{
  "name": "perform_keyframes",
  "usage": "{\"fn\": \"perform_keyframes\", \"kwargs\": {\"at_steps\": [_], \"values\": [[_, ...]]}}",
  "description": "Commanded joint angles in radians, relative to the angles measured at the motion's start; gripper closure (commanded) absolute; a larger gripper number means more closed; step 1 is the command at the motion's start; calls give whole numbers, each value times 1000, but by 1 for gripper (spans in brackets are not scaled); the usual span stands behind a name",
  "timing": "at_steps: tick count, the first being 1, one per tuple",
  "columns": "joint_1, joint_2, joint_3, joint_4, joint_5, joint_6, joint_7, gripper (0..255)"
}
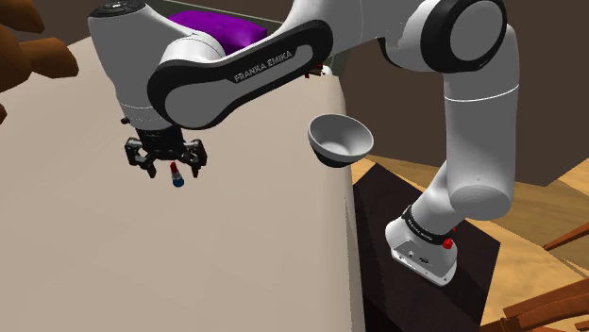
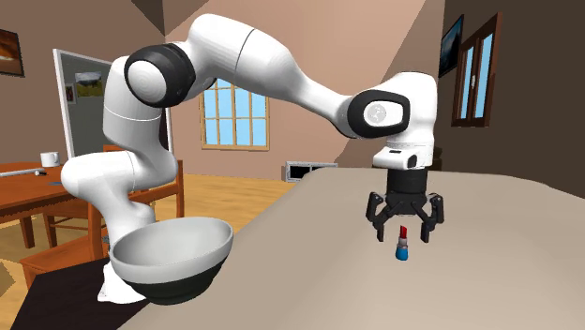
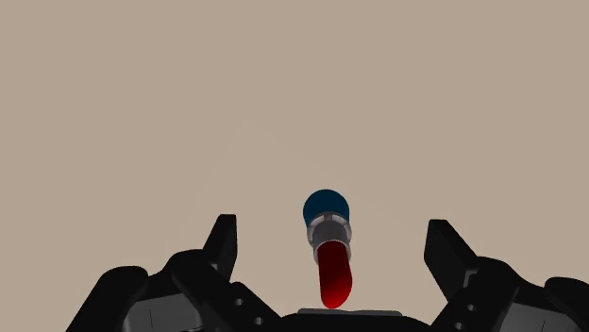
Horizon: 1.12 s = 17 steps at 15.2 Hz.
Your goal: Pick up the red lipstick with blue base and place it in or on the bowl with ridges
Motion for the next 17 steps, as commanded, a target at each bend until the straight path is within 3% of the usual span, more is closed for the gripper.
{"fn": "perform_keyframes", "kwargs": {"at_steps": [1, 2, 3, 12, 17], "values": [[0, 0, 0, 0, 0, 0, 0, 0], [0, 0, 0, 0, 0, 0, 0, 0], [0, 0, 0, 0, 0, 0, 0, 255], [0, 0, 0, 0, 0, 0, 0, 255], [-2, -22, 11, 35, 17, -53, -11, 255]]}}
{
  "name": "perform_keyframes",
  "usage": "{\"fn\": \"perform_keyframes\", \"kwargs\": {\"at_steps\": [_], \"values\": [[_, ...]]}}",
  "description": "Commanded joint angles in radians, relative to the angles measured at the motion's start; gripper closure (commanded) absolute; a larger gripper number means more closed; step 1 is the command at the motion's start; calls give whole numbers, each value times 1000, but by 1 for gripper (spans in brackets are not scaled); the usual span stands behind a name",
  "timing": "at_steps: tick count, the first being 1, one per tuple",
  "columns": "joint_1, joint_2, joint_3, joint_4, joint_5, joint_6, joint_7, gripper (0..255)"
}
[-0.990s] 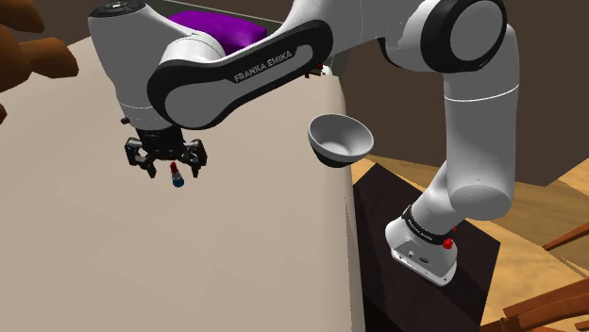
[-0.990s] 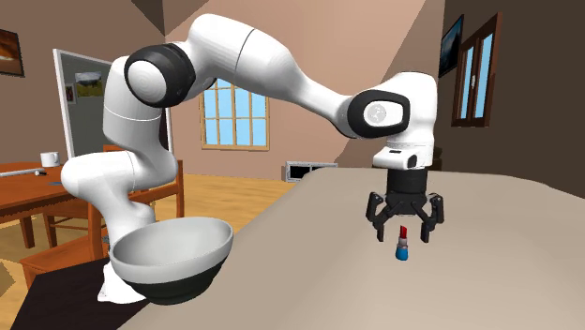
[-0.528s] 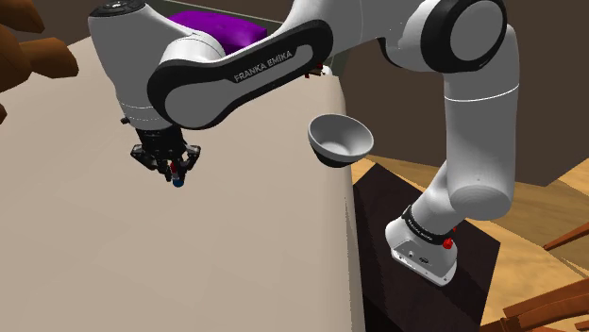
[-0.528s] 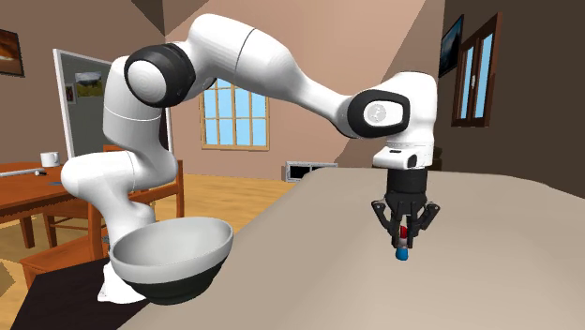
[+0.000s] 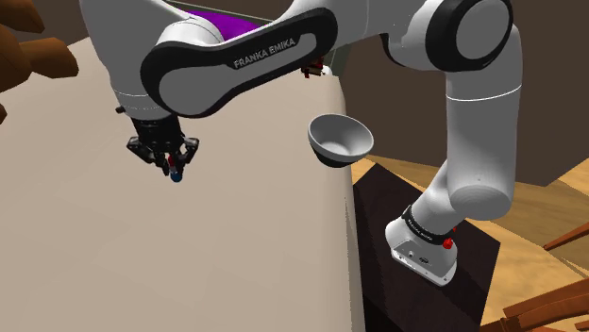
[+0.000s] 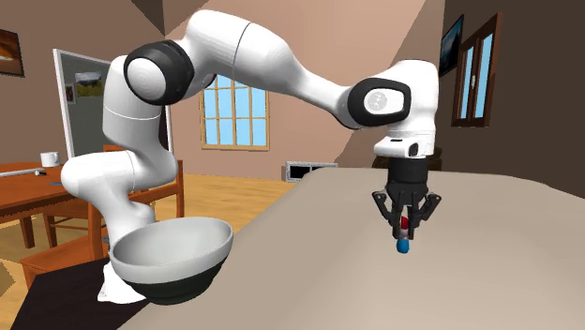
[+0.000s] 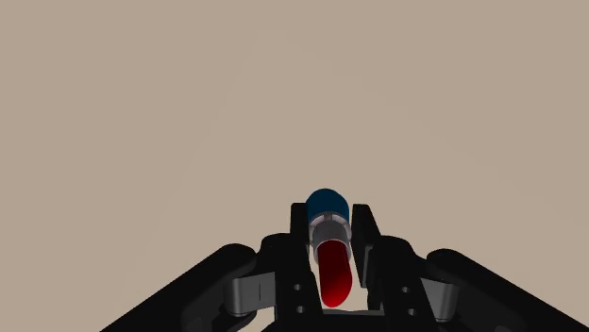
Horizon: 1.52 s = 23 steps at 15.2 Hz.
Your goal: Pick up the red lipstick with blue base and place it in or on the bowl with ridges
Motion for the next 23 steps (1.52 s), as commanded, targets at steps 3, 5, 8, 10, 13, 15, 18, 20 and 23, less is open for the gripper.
{"fn": "perform_keyframes", "kwargs": {"at_steps": [3, 5, 8, 10, 13, 15, 18, 20, 23], "values": [[0, -17, 8, 29, 13, -43, -7, 255], [1, -23, 11, 47, 18, -66, -11, 255], [4, -31, 15, 77, 25, -101, -17, 255], [6, -36, 18, 98, 29, -126, -21, 255], [11, -40, 21, 133, 33, -163, -26, 255], [15, -42, 22, 158, 36, -189, -29, 255], [23, -43, 24, 199, 38, -228, -33, 255], [30, -42, 24, 229, 38, -256, -36, 255], [42, -38, 24, 277, 37, -299, -40, 255]]}}
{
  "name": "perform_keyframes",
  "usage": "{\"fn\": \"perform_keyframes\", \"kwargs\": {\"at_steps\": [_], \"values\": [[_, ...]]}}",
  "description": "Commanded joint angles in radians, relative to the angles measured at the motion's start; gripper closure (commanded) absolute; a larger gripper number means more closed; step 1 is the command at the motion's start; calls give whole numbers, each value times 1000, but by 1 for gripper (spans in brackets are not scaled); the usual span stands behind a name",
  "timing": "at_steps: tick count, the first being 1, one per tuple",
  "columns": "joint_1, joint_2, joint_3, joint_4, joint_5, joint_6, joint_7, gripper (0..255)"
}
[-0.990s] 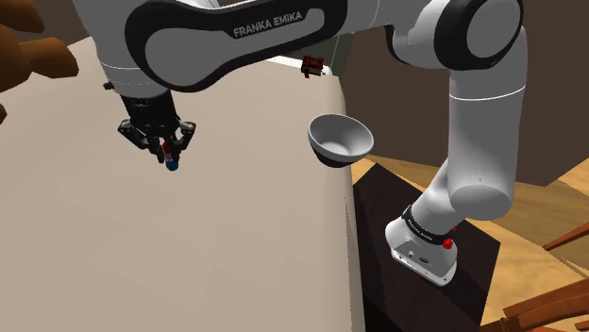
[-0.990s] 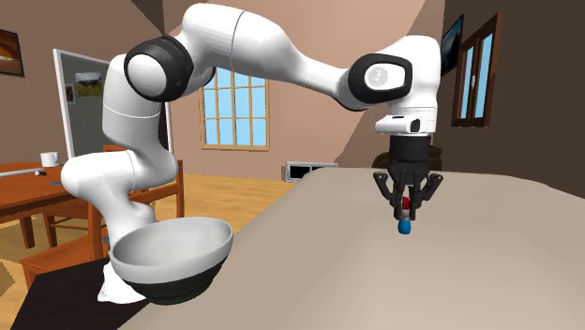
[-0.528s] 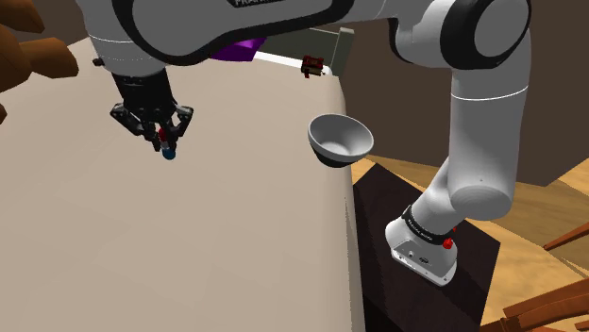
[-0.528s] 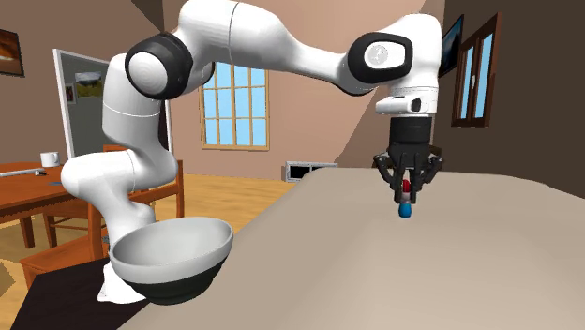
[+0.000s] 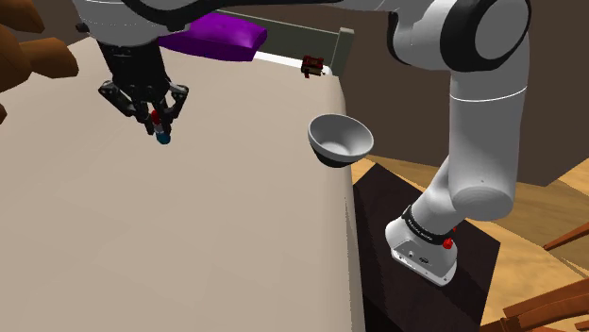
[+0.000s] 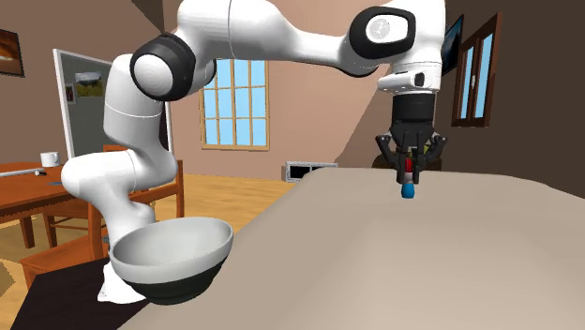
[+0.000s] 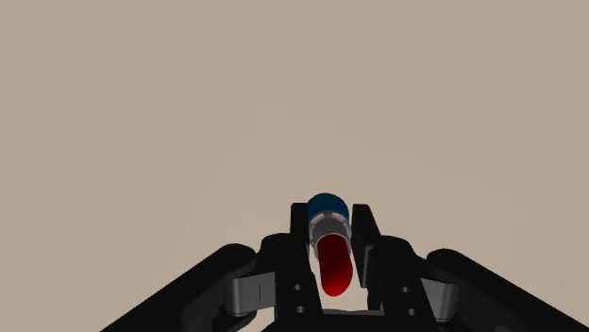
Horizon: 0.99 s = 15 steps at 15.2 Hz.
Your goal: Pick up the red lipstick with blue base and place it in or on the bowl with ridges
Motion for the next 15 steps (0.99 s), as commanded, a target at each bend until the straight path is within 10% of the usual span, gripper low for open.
{"fn": "perform_keyframes", "kwargs": {"at_steps": [1, 4, 15], "values": [[6, -2, 1, 26, 1, -27, -1, 255], [18, 4, 1, 69, -1, -63, -4, 255], [-337, -554, 21, -585, 345, 148, -277, 255]]}}
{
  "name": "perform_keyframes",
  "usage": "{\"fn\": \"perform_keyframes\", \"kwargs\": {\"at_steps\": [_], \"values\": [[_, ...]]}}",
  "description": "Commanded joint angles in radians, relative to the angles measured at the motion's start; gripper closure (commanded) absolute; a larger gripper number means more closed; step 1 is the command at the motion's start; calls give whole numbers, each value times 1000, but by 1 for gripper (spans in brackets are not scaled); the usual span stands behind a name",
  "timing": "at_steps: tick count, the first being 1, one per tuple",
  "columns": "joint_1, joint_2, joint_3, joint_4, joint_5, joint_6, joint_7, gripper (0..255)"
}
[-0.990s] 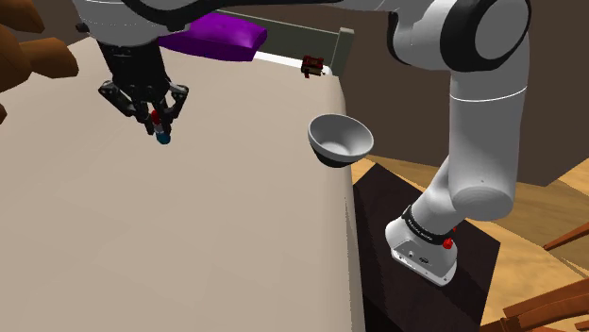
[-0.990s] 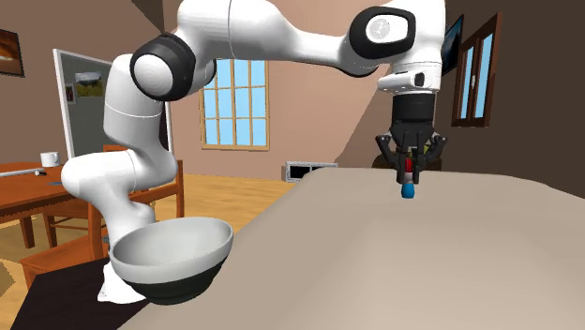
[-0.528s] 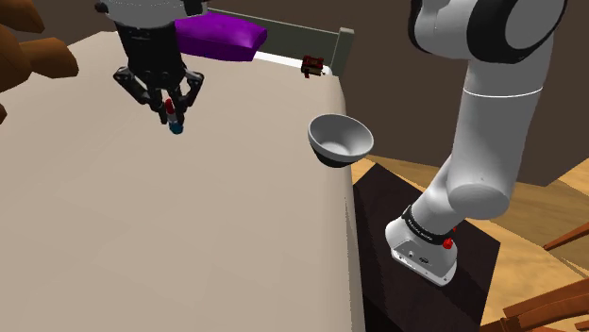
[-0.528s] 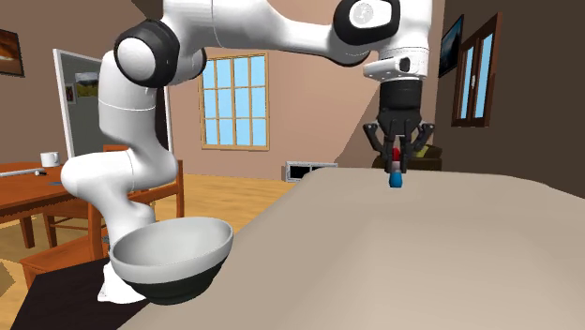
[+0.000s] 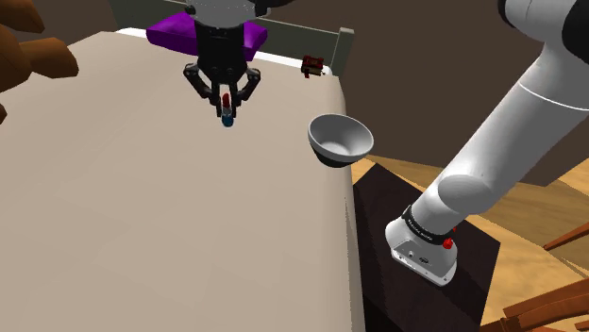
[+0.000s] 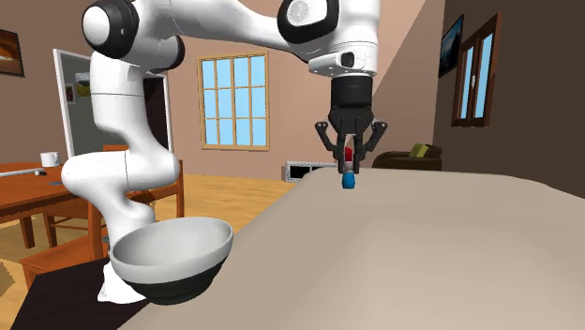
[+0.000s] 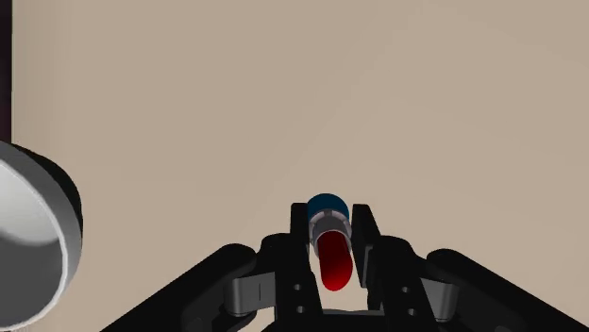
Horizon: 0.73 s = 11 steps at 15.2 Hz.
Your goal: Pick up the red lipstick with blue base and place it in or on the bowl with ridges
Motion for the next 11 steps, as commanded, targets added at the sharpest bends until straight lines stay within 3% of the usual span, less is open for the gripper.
{"fn": "perform_keyframes", "kwargs": {"at_steps": [1, 6, 11], "values": [[-34, -103, -23, -97, 70, 20, -74, 255], [-53, -314, -122, -284, 186, 25, -237, 255], [-49, -487, -232, -438, 238, 6, -376, 255]]}}
